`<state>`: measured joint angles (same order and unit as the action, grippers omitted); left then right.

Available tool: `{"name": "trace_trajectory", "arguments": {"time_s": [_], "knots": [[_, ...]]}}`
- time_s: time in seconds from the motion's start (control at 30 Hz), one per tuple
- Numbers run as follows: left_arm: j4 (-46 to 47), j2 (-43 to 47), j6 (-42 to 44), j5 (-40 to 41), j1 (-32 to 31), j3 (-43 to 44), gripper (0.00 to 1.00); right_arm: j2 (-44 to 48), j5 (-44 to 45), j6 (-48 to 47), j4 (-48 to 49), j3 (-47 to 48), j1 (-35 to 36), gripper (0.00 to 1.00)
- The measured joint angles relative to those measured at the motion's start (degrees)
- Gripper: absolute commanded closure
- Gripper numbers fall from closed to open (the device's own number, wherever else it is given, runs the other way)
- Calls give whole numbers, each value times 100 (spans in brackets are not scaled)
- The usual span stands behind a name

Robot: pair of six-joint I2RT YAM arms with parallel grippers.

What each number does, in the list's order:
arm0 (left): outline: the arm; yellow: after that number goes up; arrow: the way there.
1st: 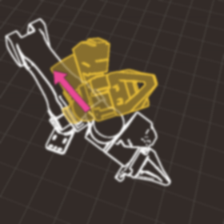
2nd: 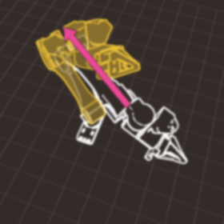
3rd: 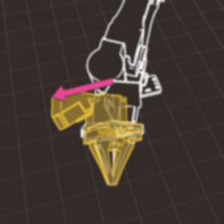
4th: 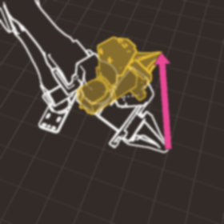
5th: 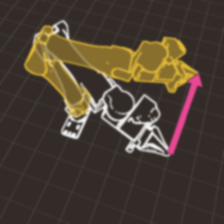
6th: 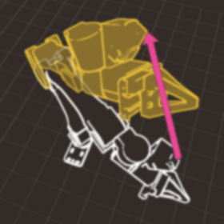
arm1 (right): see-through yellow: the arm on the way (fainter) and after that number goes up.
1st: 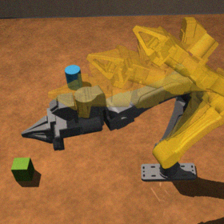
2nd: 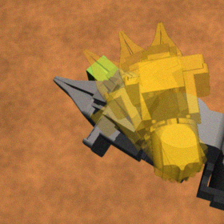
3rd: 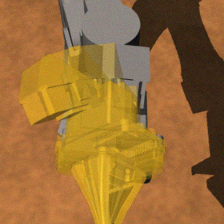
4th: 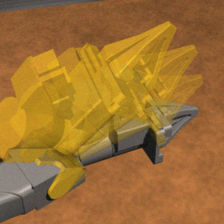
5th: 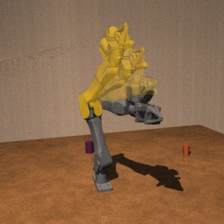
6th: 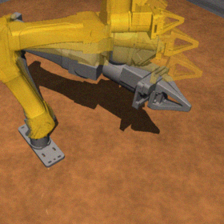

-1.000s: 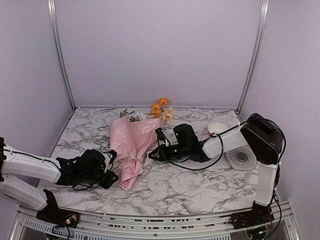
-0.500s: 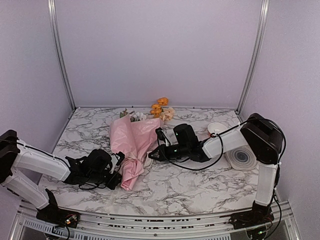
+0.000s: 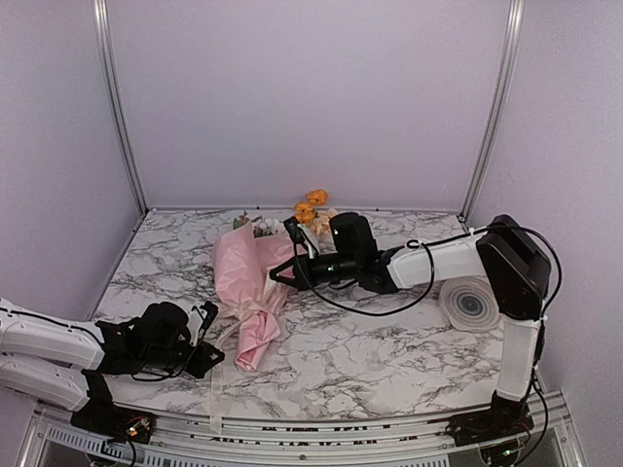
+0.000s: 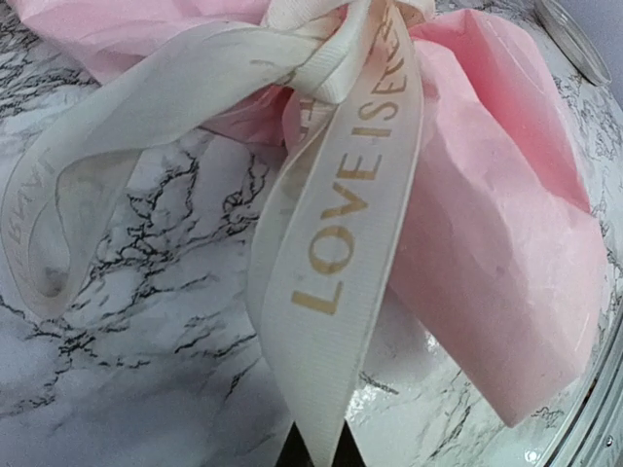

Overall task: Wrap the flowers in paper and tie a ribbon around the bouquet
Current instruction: Tie the half-tied ribbon around the folded bouquet.

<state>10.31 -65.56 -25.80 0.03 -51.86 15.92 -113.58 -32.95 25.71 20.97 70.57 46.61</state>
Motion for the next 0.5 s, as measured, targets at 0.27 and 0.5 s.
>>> {"name": "trace_trajectory", "arguments": {"time_s": [0.27,0.5], "knots": [[-44,328,-487,-7,-72,-203,100,-17,-507,-636,-120,848,337,100],[-28,304,-763,-15,-280,-380,100,-372,-415,-695,-251,1097,374,100]]}}
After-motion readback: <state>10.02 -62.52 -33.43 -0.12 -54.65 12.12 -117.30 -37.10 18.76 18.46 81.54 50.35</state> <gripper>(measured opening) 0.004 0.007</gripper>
